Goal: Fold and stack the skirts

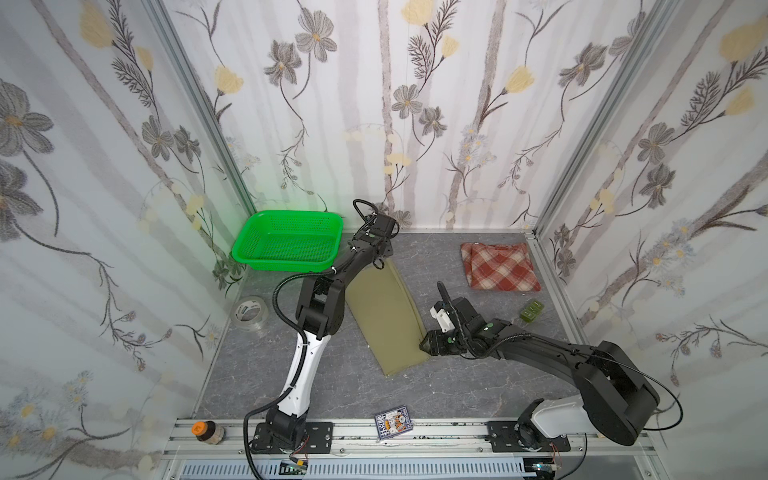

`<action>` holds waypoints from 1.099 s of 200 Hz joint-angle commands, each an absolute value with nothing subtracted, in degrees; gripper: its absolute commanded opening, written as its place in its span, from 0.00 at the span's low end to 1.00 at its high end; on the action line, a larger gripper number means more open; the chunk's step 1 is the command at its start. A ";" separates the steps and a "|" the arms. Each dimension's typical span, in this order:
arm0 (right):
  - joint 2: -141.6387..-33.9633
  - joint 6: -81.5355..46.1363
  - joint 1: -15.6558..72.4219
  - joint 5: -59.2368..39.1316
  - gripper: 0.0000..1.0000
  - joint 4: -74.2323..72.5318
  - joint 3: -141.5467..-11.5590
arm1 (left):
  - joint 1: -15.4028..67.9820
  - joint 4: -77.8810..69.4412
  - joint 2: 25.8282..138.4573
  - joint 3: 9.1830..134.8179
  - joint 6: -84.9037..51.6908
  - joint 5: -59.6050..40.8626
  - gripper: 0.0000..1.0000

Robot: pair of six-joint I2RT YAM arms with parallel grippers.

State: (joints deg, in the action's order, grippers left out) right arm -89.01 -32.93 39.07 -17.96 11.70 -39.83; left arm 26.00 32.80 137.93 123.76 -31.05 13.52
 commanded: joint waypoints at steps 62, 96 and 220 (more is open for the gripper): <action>-83.41 -30.39 39.83 -13.97 0.36 11.66 -38.67 | 26.32 30.12 134.69 117.37 -31.02 9.60 0.25; -85.67 -29.96 41.90 -14.65 0.27 11.70 -38.43 | 27.36 28.47 137.83 117.64 -31.70 5.63 0.14; -92.79 -31.38 44.56 -14.71 0.36 8.32 -38.76 | 26.90 25.40 140.70 118.04 -32.67 4.74 0.14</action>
State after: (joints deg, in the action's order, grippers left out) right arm -90.87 -31.09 44.49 -15.00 10.63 -38.09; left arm 27.07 26.52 140.92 118.10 -31.90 4.23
